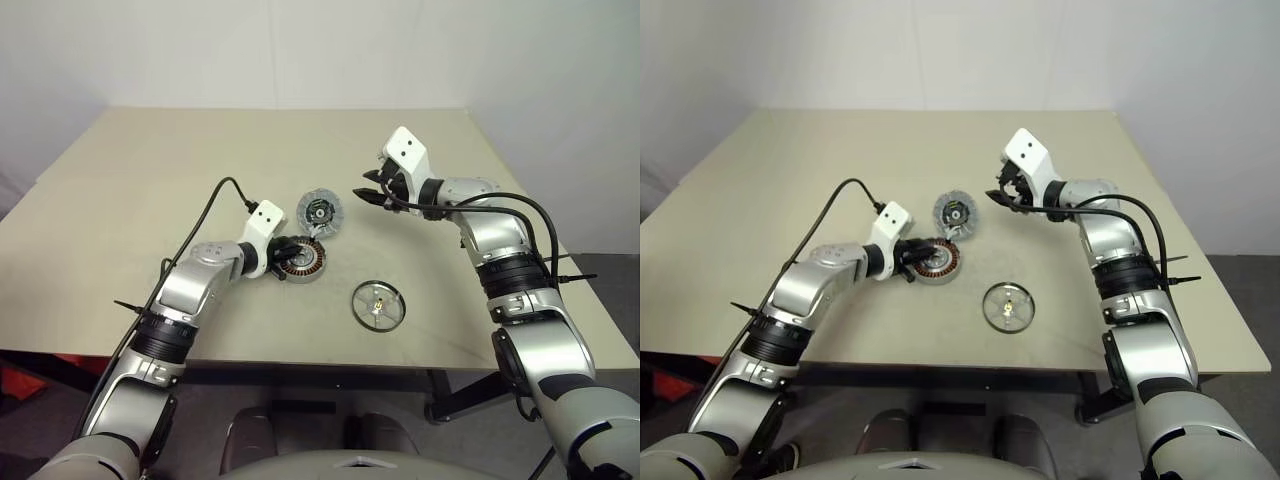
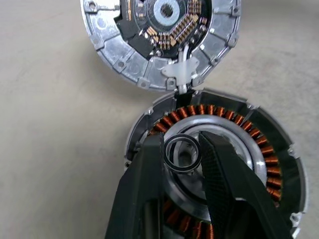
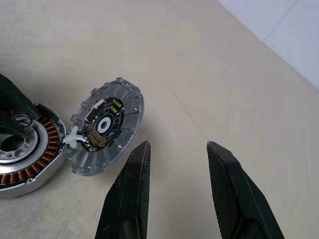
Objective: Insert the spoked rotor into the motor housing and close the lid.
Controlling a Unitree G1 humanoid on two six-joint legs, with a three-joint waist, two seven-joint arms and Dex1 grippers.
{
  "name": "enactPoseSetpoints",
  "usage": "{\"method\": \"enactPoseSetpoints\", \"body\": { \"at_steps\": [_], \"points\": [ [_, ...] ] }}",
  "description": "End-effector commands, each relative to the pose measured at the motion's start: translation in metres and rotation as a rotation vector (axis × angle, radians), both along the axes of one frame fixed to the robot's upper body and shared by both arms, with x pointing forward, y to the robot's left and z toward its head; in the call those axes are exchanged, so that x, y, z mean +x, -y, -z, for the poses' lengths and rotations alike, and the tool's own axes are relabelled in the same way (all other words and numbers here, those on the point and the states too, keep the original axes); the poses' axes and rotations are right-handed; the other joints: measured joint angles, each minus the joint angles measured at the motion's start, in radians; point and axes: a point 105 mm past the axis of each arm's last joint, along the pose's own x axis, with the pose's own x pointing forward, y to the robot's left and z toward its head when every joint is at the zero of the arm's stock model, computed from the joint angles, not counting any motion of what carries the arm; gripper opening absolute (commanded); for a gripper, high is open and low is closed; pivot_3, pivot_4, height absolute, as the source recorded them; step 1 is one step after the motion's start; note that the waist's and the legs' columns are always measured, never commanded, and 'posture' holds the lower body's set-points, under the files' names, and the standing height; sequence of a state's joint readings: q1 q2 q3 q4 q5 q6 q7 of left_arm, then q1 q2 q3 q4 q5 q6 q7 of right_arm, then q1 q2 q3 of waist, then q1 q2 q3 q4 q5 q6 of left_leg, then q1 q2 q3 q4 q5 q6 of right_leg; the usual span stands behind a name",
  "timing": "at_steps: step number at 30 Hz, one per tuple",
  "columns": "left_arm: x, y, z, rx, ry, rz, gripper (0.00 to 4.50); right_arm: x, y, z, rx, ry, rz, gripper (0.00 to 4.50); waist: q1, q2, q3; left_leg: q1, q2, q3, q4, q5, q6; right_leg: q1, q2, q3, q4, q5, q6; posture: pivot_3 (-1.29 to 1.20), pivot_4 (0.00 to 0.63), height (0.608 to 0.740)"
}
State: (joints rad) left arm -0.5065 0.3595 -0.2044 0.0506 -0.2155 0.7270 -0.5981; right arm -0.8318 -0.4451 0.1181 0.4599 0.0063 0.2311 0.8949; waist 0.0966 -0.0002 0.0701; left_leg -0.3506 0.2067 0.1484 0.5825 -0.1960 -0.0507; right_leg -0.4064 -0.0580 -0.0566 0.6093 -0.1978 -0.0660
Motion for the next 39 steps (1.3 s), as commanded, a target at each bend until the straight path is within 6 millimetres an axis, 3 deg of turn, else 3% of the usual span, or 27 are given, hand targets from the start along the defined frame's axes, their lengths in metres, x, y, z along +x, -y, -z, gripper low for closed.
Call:
{"method": "enactPoseSetpoints", "body": {
  "at_steps": [1, 25, 39],
  "points": [
    [-0.001, 0.002, -0.006, 0.006, 0.031, 0.019, 0.72, 0.001, -0.002, -0.019, 0.034, 0.050, -0.009, 2.01, 0.000, 0.000, 0.000, 0.000, 0.000, 0.000, 0.000, 0.000, 0.000, 0.000, 0.000, 0.000, 0.000, 0.000, 0.000, 0.00, 0.000, 0.740],
    [-0.007, 0.027, 0.000, -0.052, -0.043, 0.111, 0.72, -0.001, -0.001, -0.020, 0.034, 0.056, -0.002, 2.01, 0.002, 0.000, 0.000, 0.000, 0.000, 0.000, 0.000, 0.000, 0.000, 0.001, 0.000, 0.000, 0.000, 0.000, 0.000, 0.00, 0.000, 0.740],
    [-0.006, 0.010, -0.004, -0.058, -0.022, 0.047, 0.72, 0.001, -0.001, -0.019, 0.032, 0.055, -0.005, 2.01, 0.001, 0.000, 0.000, 0.000, 0.000, 0.000, 0.000, 0.000, 0.000, 0.001, 0.000, 0.000, 0.001, 0.000, 0.000, 0.00, 0.000, 0.740]
  ]
}}
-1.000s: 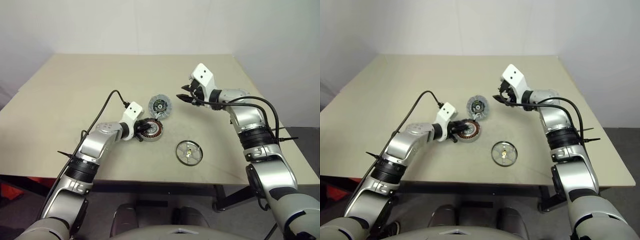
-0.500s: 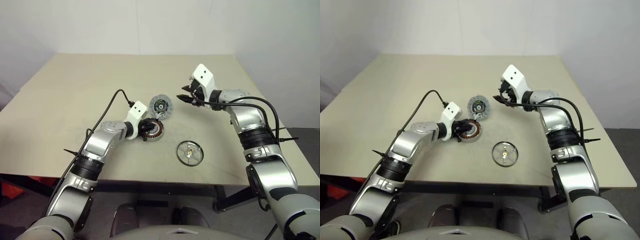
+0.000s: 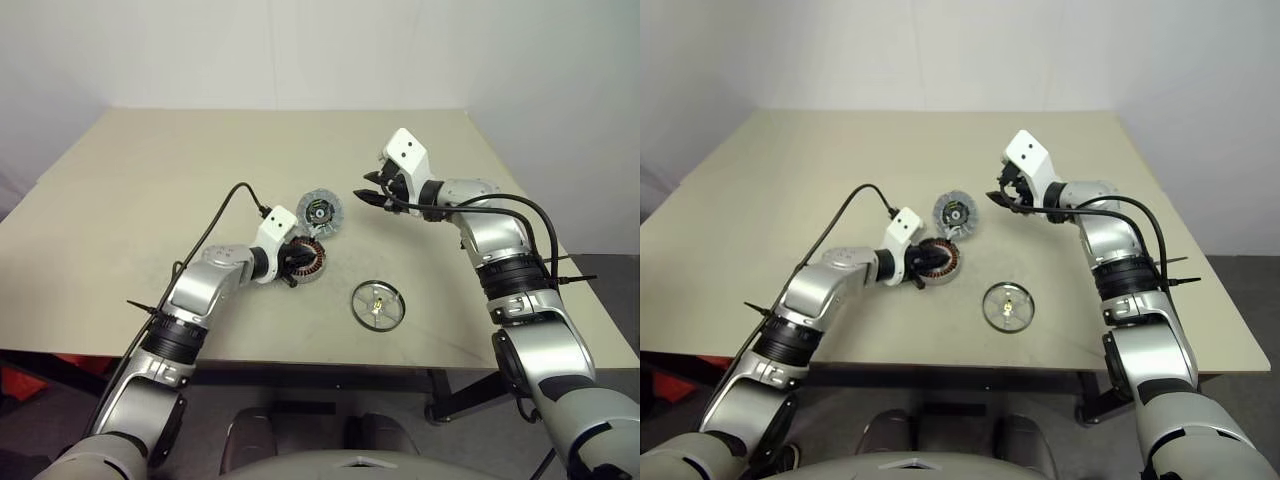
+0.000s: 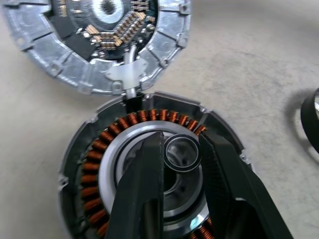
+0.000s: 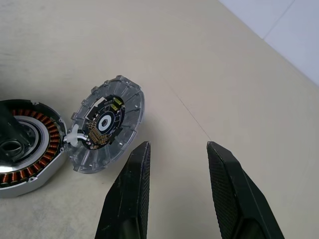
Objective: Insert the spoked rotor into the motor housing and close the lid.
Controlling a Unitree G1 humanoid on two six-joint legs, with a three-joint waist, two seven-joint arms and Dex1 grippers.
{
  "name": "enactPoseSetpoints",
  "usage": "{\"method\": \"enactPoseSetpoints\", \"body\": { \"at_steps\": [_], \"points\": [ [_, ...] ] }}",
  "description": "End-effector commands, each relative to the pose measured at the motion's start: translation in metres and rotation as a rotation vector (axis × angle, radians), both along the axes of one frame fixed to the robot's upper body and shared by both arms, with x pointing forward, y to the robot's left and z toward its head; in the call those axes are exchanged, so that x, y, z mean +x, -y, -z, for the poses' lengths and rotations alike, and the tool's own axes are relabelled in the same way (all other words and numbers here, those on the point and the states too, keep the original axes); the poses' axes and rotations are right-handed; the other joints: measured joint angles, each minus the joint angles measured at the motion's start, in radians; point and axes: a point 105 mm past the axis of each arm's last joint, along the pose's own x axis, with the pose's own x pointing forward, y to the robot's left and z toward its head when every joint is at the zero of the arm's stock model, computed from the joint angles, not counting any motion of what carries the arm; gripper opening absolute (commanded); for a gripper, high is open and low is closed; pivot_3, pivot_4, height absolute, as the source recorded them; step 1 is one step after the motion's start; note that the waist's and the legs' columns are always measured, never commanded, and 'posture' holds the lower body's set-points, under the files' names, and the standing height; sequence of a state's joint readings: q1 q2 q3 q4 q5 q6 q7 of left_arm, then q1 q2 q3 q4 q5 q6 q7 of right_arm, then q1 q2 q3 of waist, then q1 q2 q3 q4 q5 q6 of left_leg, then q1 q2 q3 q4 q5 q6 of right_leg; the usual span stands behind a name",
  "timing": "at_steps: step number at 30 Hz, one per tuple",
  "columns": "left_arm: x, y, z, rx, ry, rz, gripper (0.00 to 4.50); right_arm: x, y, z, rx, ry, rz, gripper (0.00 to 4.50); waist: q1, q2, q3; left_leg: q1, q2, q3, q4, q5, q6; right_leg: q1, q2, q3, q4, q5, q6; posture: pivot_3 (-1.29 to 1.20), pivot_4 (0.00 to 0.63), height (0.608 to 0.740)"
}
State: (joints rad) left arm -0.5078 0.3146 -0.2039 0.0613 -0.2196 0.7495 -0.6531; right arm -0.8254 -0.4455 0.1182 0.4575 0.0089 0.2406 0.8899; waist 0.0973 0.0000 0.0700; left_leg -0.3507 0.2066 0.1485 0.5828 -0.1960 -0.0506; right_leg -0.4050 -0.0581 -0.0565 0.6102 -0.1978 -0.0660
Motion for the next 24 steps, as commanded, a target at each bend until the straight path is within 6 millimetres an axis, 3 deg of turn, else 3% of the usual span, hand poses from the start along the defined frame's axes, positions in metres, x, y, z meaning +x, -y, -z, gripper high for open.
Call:
{"method": "enactPoseSetpoints", "body": {
  "at_steps": [1, 24],
  "points": [
    [0.0008, -0.0068, -0.0082, -0.005, 0.031, -0.020, 0.72, 0.0017, -0.0031, -0.0215, 0.028, 0.065, -0.014, 2.01, 0.000, 0.000, 0.000, 0.000, 0.000, 0.000, 0.000, 0.000, 0.000, 0.000, 0.000, 0.000, 0.000, 0.000, 0.000, 0.00, 0.000, 0.740],
    [0.0003, -0.0052, -0.0116, -0.044, 0.010, -0.022, 0.72, 0.0022, -0.0060, -0.0217, 0.027, 0.067, -0.023, 2.01, 0.000, 0.000, 0.000, 0.000, 0.000, 0.000, 0.000, 0.000, 0.000, 0.000, 0.000, 0.000, 0.000, 0.000, 0.000, 0.00, 0.000, 0.740]
  ]
}}
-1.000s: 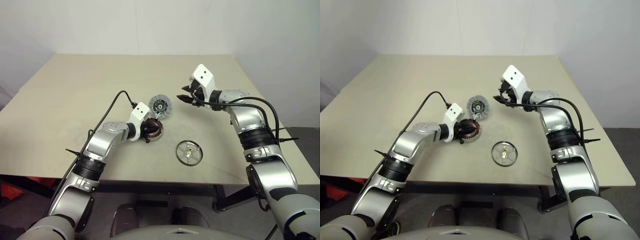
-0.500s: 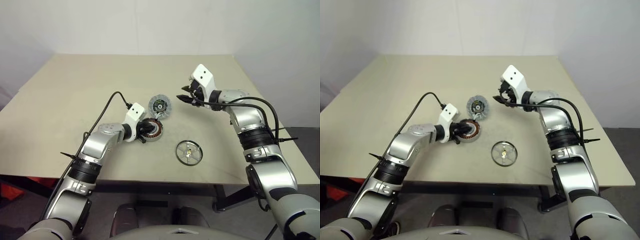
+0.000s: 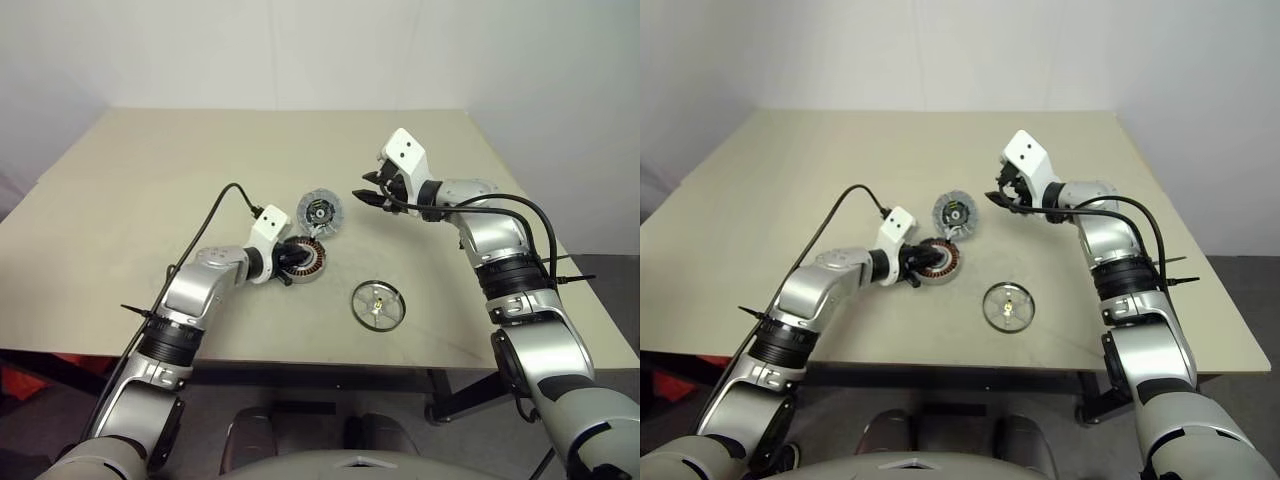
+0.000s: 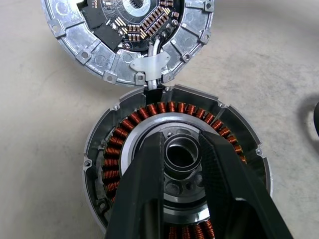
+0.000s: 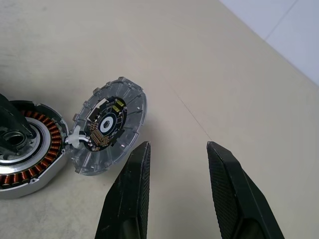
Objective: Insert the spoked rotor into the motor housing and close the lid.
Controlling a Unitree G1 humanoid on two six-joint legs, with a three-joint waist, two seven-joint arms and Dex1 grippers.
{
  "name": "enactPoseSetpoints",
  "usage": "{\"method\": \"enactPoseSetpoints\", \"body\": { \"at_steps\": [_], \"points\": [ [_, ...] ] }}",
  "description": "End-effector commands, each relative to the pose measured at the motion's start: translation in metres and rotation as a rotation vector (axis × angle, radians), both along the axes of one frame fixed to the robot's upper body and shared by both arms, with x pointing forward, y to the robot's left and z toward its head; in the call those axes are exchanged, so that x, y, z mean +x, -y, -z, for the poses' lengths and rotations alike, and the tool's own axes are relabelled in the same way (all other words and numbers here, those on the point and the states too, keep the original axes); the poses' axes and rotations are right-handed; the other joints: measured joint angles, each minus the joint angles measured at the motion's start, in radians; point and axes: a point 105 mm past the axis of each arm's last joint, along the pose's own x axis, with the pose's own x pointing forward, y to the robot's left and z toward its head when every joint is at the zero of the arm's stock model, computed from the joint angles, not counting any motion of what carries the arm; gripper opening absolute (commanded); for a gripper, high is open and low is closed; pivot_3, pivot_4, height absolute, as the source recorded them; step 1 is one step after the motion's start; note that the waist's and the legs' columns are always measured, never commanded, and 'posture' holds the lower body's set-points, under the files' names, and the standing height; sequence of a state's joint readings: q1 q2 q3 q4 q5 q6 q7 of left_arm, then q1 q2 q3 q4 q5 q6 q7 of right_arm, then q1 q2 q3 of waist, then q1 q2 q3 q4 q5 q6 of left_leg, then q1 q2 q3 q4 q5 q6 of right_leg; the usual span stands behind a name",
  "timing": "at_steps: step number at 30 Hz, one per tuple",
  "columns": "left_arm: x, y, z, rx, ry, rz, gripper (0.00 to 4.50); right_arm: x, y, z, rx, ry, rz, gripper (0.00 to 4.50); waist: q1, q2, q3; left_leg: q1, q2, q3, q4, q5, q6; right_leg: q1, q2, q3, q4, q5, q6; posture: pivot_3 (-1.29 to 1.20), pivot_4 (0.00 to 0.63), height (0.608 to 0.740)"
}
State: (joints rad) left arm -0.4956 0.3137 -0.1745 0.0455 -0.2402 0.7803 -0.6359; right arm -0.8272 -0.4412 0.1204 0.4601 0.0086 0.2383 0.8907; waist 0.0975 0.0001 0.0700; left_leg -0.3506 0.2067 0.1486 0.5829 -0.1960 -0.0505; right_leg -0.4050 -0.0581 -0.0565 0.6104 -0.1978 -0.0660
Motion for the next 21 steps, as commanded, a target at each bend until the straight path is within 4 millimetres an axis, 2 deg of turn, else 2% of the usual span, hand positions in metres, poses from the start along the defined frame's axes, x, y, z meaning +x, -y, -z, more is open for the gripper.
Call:
{"method": "enactPoseSetpoints", "body": {
  "at_steps": [1, 2, 4, 8, 21],
  "points": [
    [0.000, 0.001, -0.011, -0.024, 0.029, 0.021, 0.72, 0.002, -0.004, -0.022, 0.027, 0.067, -0.018, 2.01, 0.000, 0.000, 0.000, 0.000, 0.000, 0.000, 0.000, 0.000, 0.000, 0.000, 0.000, 0.000, 0.000, 0.000, 0.000, 0.00, 0.000, 0.740],
    [-0.001, 0.001, -0.011, -0.023, 0.030, 0.024, 0.72, 0.003, -0.005, -0.022, 0.027, 0.068, -0.018, 2.01, 0.000, 0.000, 0.000, 0.000, 0.000, 0.000, 0.000, 0.000, 0.000, 0.000, 0.000, 0.000, 0.000, 0.000, 0.000, 0.00, 0.000, 0.740],
    [-0.001, 0.001, -0.012, -0.020, 0.032, 0.027, 1.44, 0.003, -0.005, -0.022, 0.028, 0.069, -0.019, 2.05, 0.000, 0.000, 0.000, 0.000, 0.000, 0.000, 0.000, 0.000, 0.000, 0.000, 0.000, 0.000, 0.000, 0.000, 0.000, 0.00, 0.000, 0.740],
    [0.005, -0.003, -0.013, -0.012, 0.041, -0.020, 2.56, 0.003, -0.006, -0.023, 0.029, 0.070, -0.021, 2.05, 0.000, 0.000, 0.000, 0.000, 0.000, 0.000, 0.000, 0.000, 0.000, 0.000, 0.000, 0.000, 0.000, 0.000, 0.000, 0.00, 0.000, 0.740],
    [-0.002, 0.003, -0.031, -0.081, 0.080, 0.019, 2.56, 0.001, -0.008, -0.022, 0.030, 0.068, -0.036, 2.05, 0.000, 0.000, 0.000, 0.000, 0.000, 0.000, 0.001, 0.000, 0.000, 0.000, 0.000, 0.000, 0.002, 0.000, 0.000, 0.00, 0.000, 0.740]
  ]
}}
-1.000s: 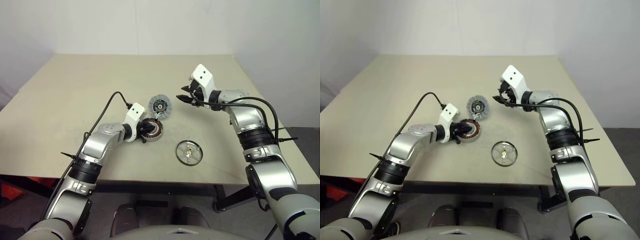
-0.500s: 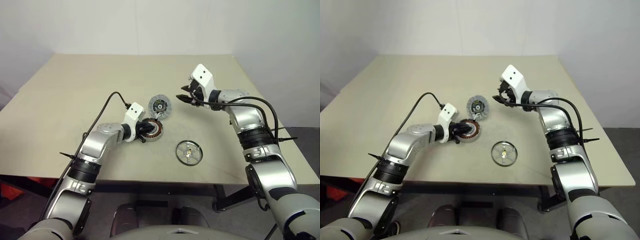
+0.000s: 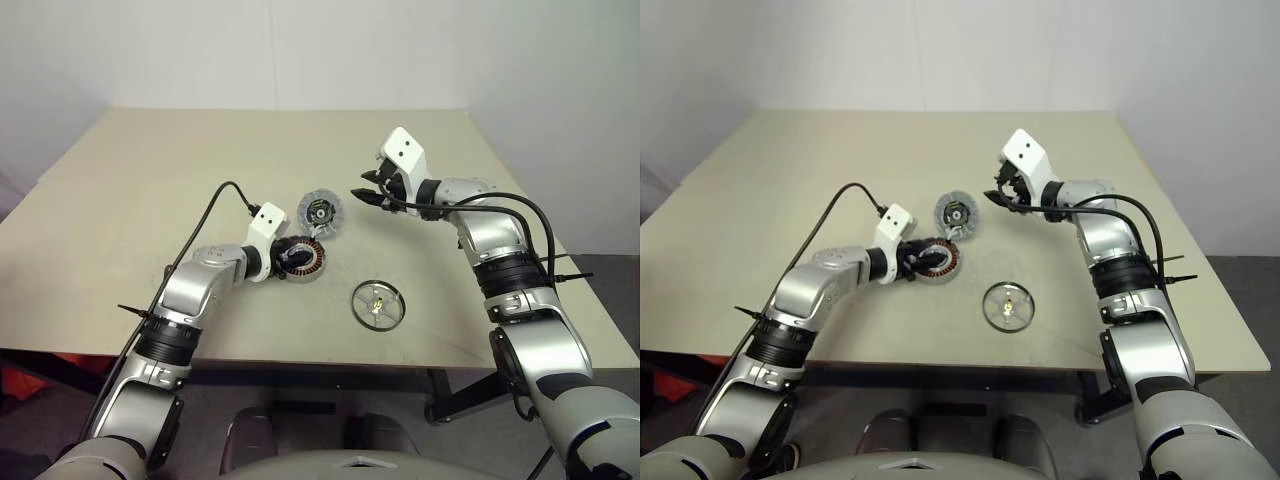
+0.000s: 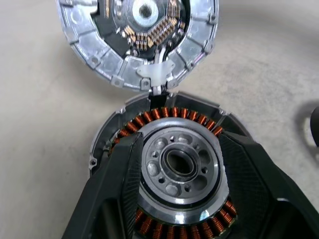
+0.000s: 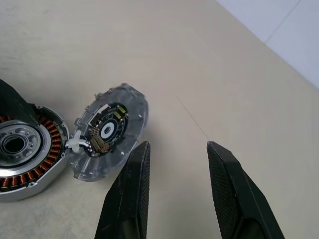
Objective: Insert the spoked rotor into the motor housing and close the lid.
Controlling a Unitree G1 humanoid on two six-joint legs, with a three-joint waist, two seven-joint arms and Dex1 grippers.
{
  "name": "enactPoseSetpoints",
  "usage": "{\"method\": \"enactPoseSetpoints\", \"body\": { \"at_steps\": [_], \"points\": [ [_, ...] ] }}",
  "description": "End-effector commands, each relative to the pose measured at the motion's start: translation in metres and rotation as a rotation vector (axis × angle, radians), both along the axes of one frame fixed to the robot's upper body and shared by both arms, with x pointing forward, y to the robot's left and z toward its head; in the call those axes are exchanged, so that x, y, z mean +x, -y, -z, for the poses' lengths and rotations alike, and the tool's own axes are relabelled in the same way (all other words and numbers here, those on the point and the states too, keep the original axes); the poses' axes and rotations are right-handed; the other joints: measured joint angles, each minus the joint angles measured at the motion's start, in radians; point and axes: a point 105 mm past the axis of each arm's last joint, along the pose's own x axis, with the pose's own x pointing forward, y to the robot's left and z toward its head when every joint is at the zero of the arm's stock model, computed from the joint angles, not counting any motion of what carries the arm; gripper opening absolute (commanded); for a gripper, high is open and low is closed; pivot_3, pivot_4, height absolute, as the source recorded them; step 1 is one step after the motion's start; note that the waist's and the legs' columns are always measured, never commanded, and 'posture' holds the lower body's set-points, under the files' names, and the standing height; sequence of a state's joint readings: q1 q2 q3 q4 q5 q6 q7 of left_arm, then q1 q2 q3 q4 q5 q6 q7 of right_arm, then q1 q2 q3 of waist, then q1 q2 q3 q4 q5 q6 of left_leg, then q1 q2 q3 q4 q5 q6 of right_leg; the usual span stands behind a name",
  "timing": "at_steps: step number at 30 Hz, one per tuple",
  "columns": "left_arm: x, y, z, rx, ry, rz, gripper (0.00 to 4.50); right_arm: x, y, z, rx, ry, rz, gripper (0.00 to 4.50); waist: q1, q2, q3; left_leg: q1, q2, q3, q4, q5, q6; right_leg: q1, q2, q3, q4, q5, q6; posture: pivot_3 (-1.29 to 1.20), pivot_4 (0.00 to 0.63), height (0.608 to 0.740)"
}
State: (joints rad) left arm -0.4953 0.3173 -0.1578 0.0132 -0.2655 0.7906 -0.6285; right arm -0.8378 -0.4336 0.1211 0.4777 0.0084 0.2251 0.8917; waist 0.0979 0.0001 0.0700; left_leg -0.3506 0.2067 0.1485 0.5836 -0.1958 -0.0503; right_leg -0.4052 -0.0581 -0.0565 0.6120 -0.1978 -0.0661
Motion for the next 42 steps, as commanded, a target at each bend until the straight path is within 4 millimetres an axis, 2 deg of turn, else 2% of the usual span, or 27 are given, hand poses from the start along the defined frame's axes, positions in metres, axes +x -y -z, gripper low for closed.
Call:
{"method": "enactPoseSetpoints", "body": {
  "at_steps": [1, 4, 6, 8, 12, 17, 19, 22, 26, 31, 35, 42],
  "points": [
    [-0.002, 0.003, -0.024, -0.065, 0.062, 0.024, 2.56, -0.001, -0.006, -0.021, 0.026, 0.064, -0.031, 2.05, 0.000, 0.000, 0.000, 0.000, 0.000, 0.000, 0.000, 0.000, 0.000, 0.000, 0.000, 0.000, 0.000, 0.000, 0.000, 0.00, 0.000, 0.740],
    [-0.004, 0.004, -0.034, -0.121, 0.078, 0.022, 2.56, -0.003, -0.010, -0.020, 0.029, 0.064, -0.044, 2.05, -0.001, 0.000, 0.000, 0.000, 0.000, 0.000, 0.000, 0.000, 0.000, 0.000, 0.000, 0.000, 0.000, 0.000, 0.000, 0.00, 0.000, 0.740],
    [0.003, -0.005, -0.050, -0.229, 0.094, -0.050, 2.56, -0.010, -0.018, -0.014, 0.040, 0.043, -0.070, 2.05, 0.000, 0.000, 0.000, 0.000, 0.000, 0.000, 0.000, 0.000, 0.000, 0.000, 0.000, 0.000, 0.000, 0.000, 0.000, 0.00, 0.000, 0.740],
    [0.019, -0.034, -0.059, -0.246, 0.151, -0.209, 2.56, -0.027, -0.029, 0.001, 0.046, -0.006, -0.121, 2.05, -0.001, 0.000, 0.000, 0.000, 0.000, 0.000, 0.000, 0.000, 0.000, 0.000, 0.000, 0.000, 0.000, 0.000, 0.000, 0.00, 0.000, 0.740],
    [0.027, -0.083, -0.050, -0.171, 0.168, -0.389, 2.56, -0.044, -0.027, 0.020, 0.064, -0.071, -0.091, 2.05, -0.002, 0.000, 0.000, 0.000, 0.001, 0.000, -0.001, 0.000, 0.000, 0.000, 0.001, 0.000, 0.000, 0.000, 0.000, 0.00, 0.000, 0.740],
    [0.023, -0.112, -0.038, -0.106, 0.155, -0.467, 2.56, -0.055, -0.024, 0.027, 0.089, -0.124, -0.045, 2.05, 0.001, 0.000, 0.000, 0.002, 0.000, -0.001, 0.001, 0.000, 0.000, 0.000, 0.000, 0.000, -0.001, 0.000, 0.001, 0.00, 0.000, 0.740],
    [0.023, -0.116, -0.036, -0.099, 0.149, -0.481, 2.56, -0.056, -0.025, 0.029, 0.095, -0.132, -0.027, 2.05, 0.003, 0.000, 0.000, 0.002, 0.000, -0.001, 0.001, 0.000, 0.000, 0.000, 0.000, 0.000, -0.001, 0.000, 0.001, 0.00, 0.000, 0.740],
    [0.024, -0.115, -0.033, -0.091, 0.144, -0.480, 2.60, -0.054, -0.035, 0.028, 0.103, -0.127, -0.021, 1.41, 0.002, 0.000, 0.000, 0.002, 0.000, -0.001, 0.001, 0.000, 0.000, 0.001, 0.000, 0.000, -0.001, 0.000, 0.001, 0.00, 0.000, 0.740],
    [0.026, -0.111, -0.031, -0.092, 0.138, -0.481, 2.60, -0.055, -0.052, 0.027, 0.112, -0.128, -0.054, 0.06, 0.000, 0.000, 0.000, 0.002, 0.000, -0.001, 0.000, 0.000, -0.001, 0.001, 0.001, 0.000, -0.001, 0.000, 0.001, 0.00, 0.000, 0.740],
    [0.025, -0.110, -0.027, -0.089, 0.130, -0.487, 2.60, -0.059, -0.079, 0.035, 0.101, -0.140, -0.130, 0.03, -0.002, 0.000, 0.000, 0.001, 0.000, -0.001, 0.000, 0.001, -0.002, 0.001, 0.001, 0.000, -0.001, 0.000, 0.001, 0.00, 0.000, 0.740],
    [0.025, -0.113, -0.027, -0.084, 0.131, -0.497, 2.60, -0.062, -0.093, 0.039, 0.103, -0.155, -0.171, 0.03, -0.001, 0.000, 0.000, 0.002, 0.000, -0.001, 0.000, 0.001, -0.002, 0.001, 0.000, 0.000, -0.001, 0.000, 0.001, 0.00, 0.000, 0.740],
    [0.023, -0.116, -0.027, -0.078, 0.132, -0.508, 2.60, -0.059, -0.101, 0.049, 0.097, -0.173, -0.182, 0.03, -0.002, 0.000, 0.000, 0.001, 0.000, -0.001, 0.000, 0.001, -0.002, 0.001, 0.000, 0.000, -0.001, 0.000, 0.001, 0.00, 0.000, 0.740]
  ]
}}
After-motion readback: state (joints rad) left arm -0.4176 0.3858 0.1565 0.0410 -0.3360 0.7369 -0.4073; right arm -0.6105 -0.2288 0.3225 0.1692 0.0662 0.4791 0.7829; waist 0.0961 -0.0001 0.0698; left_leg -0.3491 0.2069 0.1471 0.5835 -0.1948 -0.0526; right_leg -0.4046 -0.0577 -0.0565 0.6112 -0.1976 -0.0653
